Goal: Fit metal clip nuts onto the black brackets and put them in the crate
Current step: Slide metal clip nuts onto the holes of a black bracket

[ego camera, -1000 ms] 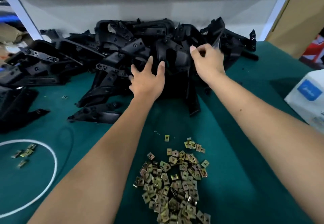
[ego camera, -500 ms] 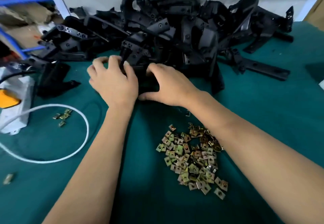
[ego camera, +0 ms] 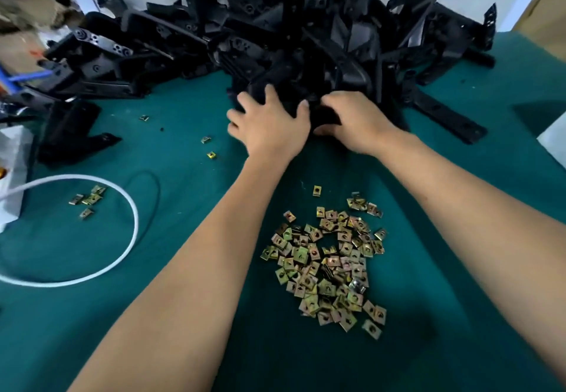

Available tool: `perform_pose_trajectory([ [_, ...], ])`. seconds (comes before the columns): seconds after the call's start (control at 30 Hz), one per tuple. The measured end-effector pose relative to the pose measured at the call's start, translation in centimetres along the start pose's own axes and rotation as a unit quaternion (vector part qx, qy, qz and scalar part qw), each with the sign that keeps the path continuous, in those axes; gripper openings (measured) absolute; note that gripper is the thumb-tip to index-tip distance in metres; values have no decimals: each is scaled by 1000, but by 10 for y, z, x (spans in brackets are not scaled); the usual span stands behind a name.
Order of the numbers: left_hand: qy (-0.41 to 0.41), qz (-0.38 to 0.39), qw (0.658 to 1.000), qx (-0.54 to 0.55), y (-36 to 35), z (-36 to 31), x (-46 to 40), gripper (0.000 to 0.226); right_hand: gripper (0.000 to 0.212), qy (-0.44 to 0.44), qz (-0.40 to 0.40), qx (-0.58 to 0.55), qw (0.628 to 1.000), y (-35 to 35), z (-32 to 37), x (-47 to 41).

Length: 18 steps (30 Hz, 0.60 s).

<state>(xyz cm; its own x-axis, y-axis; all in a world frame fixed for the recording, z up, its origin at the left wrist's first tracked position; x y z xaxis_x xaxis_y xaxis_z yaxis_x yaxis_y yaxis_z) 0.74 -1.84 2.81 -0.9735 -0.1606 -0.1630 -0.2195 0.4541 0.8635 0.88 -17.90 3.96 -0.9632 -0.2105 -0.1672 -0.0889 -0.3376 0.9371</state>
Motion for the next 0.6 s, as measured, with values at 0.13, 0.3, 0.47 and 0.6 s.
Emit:
perform_pose_trajectory([
  [0.13,-19,47,998,42,-8,-26,-13,65,48,-51,0,-31,998,13,-24,5],
  [0.3,-101,-101,985,96,0,-1,9,52,25,-76,-5,-389,918,21,-22,19],
  [0.47,-200,-169,950,172,15,24,22,50,21,-63,-7,-578,813,22,-5,30],
  [0.6,-290,-121,930,192,18,29,31,54,11,-73,-79,-645,757,24,8,31],
])
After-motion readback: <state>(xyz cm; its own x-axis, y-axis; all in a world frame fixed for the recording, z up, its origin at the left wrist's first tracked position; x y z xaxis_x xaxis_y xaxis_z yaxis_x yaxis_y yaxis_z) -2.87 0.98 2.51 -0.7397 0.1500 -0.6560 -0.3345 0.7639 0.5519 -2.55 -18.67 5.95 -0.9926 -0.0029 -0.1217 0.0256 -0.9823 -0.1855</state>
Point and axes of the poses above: each hand's wrist, its own x-axis away from the middle knuckle, its own y-axis out of the back of the hand, z = x × y, the point moved 2 cm from there along -x, towards the middle knuckle, and after that the axes turned 2 degrees about -y, right-handed, at the moved point
